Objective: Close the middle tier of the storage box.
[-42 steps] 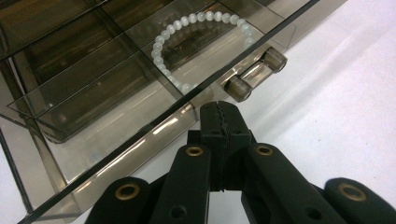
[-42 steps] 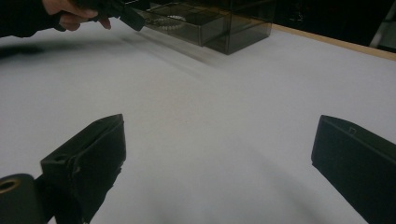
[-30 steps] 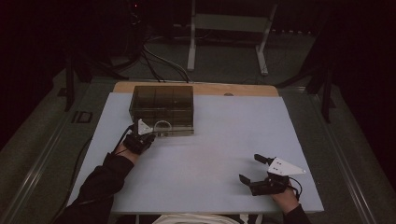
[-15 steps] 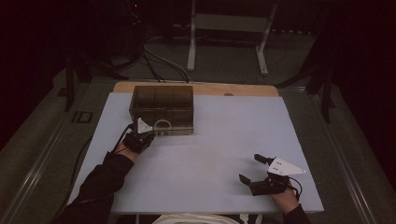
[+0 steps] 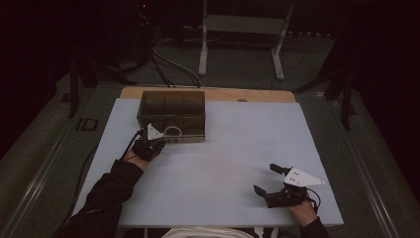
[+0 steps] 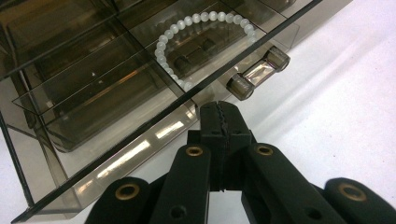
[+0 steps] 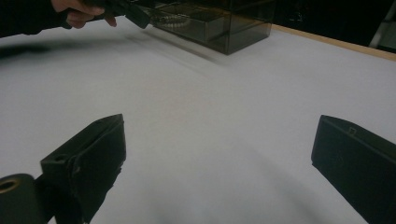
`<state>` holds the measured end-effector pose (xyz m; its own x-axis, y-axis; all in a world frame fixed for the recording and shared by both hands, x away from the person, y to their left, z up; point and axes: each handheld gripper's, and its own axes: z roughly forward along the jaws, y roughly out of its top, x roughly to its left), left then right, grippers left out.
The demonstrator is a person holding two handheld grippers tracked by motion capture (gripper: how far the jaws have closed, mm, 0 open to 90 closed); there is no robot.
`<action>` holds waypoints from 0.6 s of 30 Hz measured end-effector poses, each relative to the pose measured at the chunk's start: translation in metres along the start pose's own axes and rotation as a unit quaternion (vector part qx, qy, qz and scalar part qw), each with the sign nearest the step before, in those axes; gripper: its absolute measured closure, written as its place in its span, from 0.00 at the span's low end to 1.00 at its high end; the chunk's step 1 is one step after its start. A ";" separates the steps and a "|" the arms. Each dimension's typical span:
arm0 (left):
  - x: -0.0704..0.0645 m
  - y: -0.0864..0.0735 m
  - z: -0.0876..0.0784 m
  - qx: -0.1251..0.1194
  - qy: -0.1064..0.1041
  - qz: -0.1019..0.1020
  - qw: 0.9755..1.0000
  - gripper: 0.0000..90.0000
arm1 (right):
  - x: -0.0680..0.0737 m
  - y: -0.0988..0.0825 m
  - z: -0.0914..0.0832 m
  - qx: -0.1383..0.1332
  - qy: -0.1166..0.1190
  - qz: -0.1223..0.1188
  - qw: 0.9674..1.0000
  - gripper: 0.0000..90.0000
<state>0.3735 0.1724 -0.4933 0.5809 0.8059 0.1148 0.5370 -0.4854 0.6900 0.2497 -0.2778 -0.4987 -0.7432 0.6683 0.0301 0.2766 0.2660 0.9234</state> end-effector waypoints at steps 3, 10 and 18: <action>0.001 0.001 0.000 0.000 0.001 0.000 1.000 1.00 | 0.000 0.000 0.000 0.000 0.000 0.000 1.000 0.03; 0.003 0.004 0.002 0.002 0.002 0.000 1.000 1.00 | 0.000 0.000 0.000 0.000 0.000 0.000 1.000 0.03; 0.005 0.005 0.004 0.000 0.002 -0.007 1.000 1.00 | 0.000 0.000 0.000 0.000 0.000 0.000 1.000 0.03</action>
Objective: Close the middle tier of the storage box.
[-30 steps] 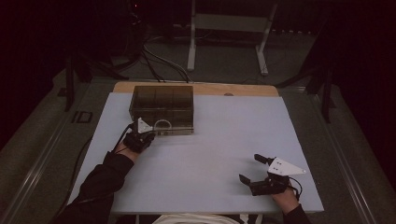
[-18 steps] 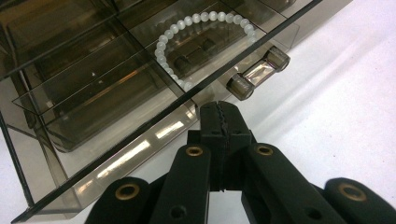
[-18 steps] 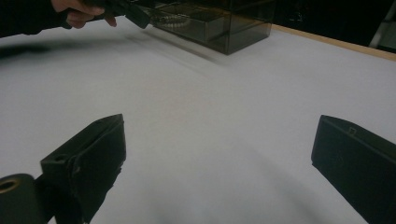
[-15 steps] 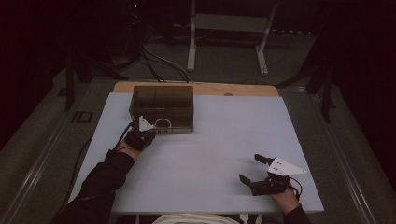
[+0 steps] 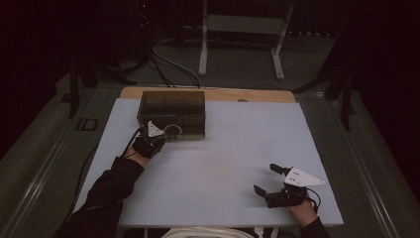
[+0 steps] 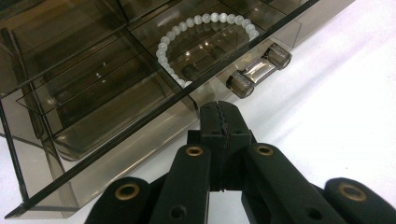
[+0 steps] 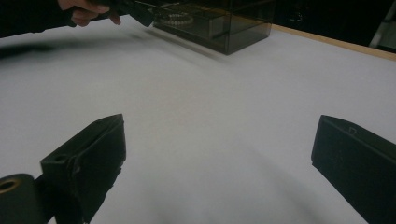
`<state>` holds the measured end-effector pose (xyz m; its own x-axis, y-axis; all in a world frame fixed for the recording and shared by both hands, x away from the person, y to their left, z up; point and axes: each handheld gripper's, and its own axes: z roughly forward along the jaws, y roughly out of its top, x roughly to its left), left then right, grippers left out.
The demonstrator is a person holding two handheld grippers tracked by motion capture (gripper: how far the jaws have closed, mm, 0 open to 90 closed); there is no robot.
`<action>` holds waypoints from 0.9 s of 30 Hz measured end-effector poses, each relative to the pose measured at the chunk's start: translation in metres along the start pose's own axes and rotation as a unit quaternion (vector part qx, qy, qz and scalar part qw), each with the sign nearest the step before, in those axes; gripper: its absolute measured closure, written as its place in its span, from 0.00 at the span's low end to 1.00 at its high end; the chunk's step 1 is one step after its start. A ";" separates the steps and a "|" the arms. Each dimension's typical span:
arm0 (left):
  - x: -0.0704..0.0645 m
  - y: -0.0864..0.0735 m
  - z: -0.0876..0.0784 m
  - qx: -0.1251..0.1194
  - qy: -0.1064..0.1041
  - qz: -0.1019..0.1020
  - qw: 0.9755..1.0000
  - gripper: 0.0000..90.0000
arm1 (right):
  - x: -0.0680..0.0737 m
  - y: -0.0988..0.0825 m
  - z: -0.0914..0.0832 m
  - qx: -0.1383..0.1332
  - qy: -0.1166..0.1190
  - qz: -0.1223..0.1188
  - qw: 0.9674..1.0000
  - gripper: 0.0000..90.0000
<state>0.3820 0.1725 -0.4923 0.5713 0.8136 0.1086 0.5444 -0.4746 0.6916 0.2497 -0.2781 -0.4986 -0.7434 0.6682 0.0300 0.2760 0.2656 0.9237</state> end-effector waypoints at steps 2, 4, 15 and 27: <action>0.001 0.000 0.000 0.001 0.000 -0.001 1.000 1.00 | 0.000 0.000 0.000 0.000 0.000 0.000 1.000 0.03; 0.001 0.001 0.001 0.001 0.000 -0.002 1.000 1.00 | 0.000 0.000 0.000 0.000 0.000 0.000 1.000 0.03; 0.003 0.003 0.004 0.004 0.003 -0.001 1.000 1.00 | 0.000 0.000 0.000 0.000 0.000 0.000 1.000 0.03; 0.007 0.007 0.008 0.011 0.007 0.000 1.000 1.00 | 0.000 0.000 0.000 0.000 0.000 0.000 1.000 0.03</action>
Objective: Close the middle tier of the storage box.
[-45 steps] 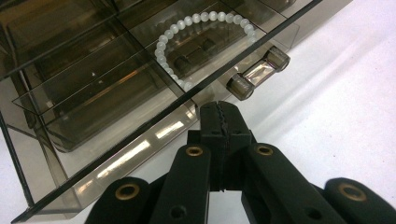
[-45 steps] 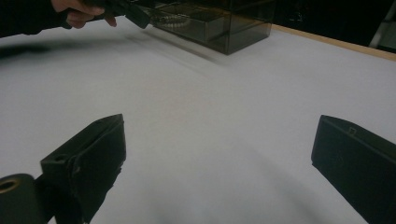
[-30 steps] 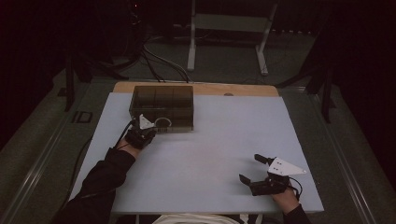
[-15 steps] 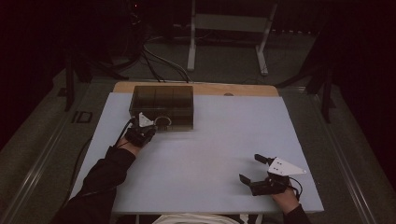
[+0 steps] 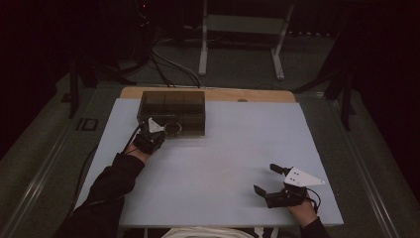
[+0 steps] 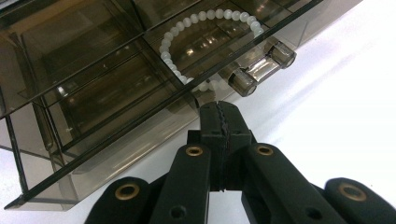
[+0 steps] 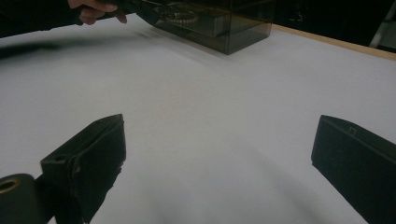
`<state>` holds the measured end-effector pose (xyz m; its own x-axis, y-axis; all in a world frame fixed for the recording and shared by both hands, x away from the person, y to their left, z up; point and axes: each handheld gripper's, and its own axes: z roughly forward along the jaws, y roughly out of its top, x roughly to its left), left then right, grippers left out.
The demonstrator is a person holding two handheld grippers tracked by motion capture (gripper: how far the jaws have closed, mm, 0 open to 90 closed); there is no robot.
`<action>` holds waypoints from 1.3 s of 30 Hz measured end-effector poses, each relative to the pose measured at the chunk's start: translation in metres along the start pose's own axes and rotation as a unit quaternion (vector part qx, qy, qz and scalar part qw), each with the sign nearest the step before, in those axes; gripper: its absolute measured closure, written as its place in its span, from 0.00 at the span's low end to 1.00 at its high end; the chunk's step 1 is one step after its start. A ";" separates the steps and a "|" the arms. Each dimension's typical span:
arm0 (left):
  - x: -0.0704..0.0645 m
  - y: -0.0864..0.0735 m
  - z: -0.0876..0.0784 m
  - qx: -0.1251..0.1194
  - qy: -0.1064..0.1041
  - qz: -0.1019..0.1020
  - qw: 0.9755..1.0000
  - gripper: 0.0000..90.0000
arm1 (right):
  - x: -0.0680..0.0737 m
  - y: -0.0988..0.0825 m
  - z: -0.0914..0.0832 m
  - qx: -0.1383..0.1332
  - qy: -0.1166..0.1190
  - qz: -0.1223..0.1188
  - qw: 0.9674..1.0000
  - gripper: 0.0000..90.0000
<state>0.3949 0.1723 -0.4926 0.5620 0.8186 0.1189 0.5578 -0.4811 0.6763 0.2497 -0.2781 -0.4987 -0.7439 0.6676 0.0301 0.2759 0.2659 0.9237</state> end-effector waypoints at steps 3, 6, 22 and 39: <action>0.000 0.000 0.001 0.000 -0.001 0.000 1.000 1.00 | 0.000 0.000 0.000 0.000 0.000 0.000 1.000 0.03; 0.000 0.001 0.001 0.001 0.000 0.001 1.000 1.00 | 0.000 0.000 0.000 0.000 0.000 0.000 1.000 0.03; 0.004 0.003 0.003 0.000 0.001 -0.001 1.000 1.00 | 0.000 0.000 0.000 0.001 0.000 0.001 1.000 0.03; 0.005 0.006 0.006 0.006 0.003 0.002 1.000 1.00 | 0.000 0.000 0.000 0.001 0.000 0.001 1.000 0.03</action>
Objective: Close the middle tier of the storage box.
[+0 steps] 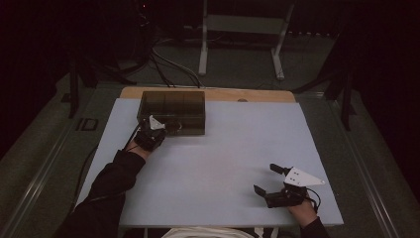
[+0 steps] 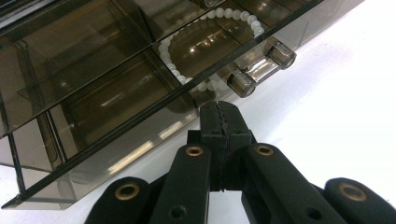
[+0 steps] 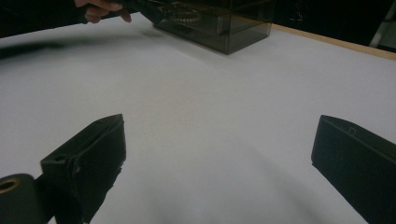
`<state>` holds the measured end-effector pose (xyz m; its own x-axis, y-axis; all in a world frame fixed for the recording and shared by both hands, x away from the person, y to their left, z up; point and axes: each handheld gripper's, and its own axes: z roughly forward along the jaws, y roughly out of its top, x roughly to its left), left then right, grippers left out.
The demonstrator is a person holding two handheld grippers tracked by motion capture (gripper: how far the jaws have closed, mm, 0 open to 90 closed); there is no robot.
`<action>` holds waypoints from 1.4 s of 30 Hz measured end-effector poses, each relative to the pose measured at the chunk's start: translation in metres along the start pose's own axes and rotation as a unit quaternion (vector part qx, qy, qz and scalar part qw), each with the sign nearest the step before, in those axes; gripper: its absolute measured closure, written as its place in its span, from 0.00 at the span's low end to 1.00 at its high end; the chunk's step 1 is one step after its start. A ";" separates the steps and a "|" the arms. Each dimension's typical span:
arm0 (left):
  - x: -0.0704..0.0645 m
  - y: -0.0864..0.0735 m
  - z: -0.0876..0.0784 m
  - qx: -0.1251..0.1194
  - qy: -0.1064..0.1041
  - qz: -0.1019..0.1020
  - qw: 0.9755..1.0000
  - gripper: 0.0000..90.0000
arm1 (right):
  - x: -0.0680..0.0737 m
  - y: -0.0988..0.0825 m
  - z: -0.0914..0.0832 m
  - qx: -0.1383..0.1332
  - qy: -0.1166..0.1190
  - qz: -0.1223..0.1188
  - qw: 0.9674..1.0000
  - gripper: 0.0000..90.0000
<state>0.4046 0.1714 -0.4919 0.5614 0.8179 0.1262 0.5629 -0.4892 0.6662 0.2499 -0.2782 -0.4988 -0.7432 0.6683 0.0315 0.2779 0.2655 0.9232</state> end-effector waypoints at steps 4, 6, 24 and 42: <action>0.001 0.001 0.001 -0.001 0.001 -0.001 1.000 1.00 | 0.000 0.000 0.000 0.000 0.000 -0.001 1.000 0.03; 0.001 0.002 0.001 0.000 0.001 -0.001 1.000 1.00 | 0.000 0.000 0.000 0.000 0.000 -0.001 1.000 0.03; 0.001 0.008 0.004 -0.002 0.003 0.000 1.000 1.00 | 0.000 0.000 0.000 0.001 0.000 -0.001 1.000 0.03; 0.003 0.012 0.005 -0.002 0.008 0.000 1.000 1.00 | 0.000 0.000 0.000 0.002 0.001 -0.002 1.000 0.03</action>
<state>0.4163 0.1668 -0.4871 0.5515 0.8226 0.1383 0.5605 -0.4882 0.6690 0.2501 -0.2779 -0.4992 -0.7448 0.6667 0.0291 0.2780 0.2703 0.9218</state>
